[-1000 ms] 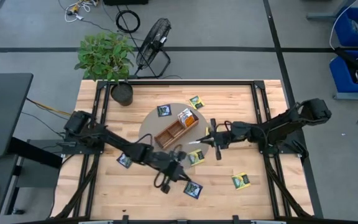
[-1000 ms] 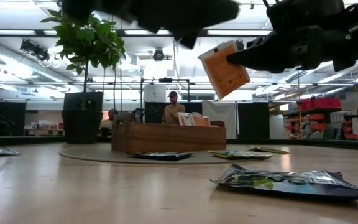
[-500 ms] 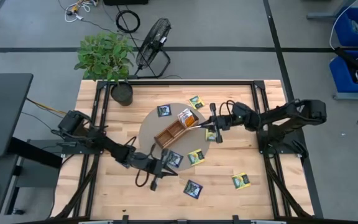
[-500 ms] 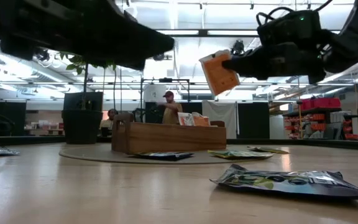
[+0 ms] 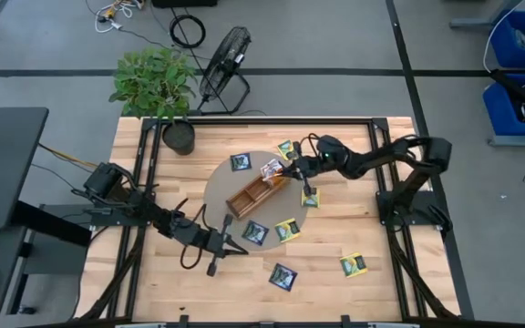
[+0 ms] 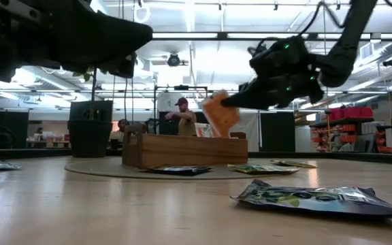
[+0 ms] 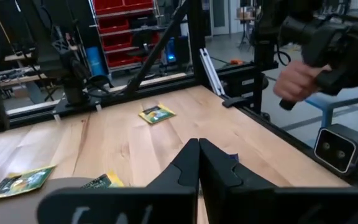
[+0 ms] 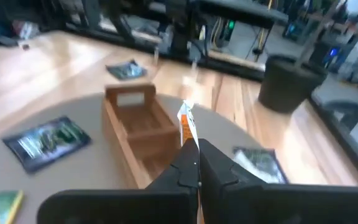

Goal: Pick & Place Tea
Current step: Put the orange tea bag into the right section of the wooden organizer

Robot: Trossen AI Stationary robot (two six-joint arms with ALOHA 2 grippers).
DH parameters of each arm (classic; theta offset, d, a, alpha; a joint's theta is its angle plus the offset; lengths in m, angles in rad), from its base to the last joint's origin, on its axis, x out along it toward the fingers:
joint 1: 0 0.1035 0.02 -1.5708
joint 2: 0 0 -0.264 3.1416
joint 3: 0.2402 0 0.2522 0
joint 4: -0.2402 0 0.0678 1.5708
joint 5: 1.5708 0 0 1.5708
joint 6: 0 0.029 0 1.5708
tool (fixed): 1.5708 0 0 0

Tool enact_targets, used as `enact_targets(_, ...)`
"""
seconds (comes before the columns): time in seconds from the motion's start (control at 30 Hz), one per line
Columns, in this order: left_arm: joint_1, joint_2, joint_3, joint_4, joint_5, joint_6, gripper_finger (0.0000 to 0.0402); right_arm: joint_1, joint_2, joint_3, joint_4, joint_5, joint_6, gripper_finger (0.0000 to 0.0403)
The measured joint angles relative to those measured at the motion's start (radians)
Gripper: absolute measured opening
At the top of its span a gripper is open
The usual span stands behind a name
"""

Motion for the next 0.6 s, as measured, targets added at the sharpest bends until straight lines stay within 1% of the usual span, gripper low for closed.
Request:
enact_targets(0.17, 0.0, 0.0, -0.004, 0.005, 0.0, -0.011, 0.0009, -0.056, 0.05, 0.022, 0.02, -0.016, 0.013, 0.0)
enact_targets(0.33, -0.012, 0.0, -0.007, 0.015, 0.0, 0.003, 0.0009, -0.086, 0.074, 0.021, 0.026, -0.093, 0.055, 0.0)
enact_targets(0.6, -0.013, 0.0, -0.007, 0.023, 0.0, 0.003, 0.0009, -0.086, 0.112, 0.021, 0.102, -0.095, 0.056, 0.0)
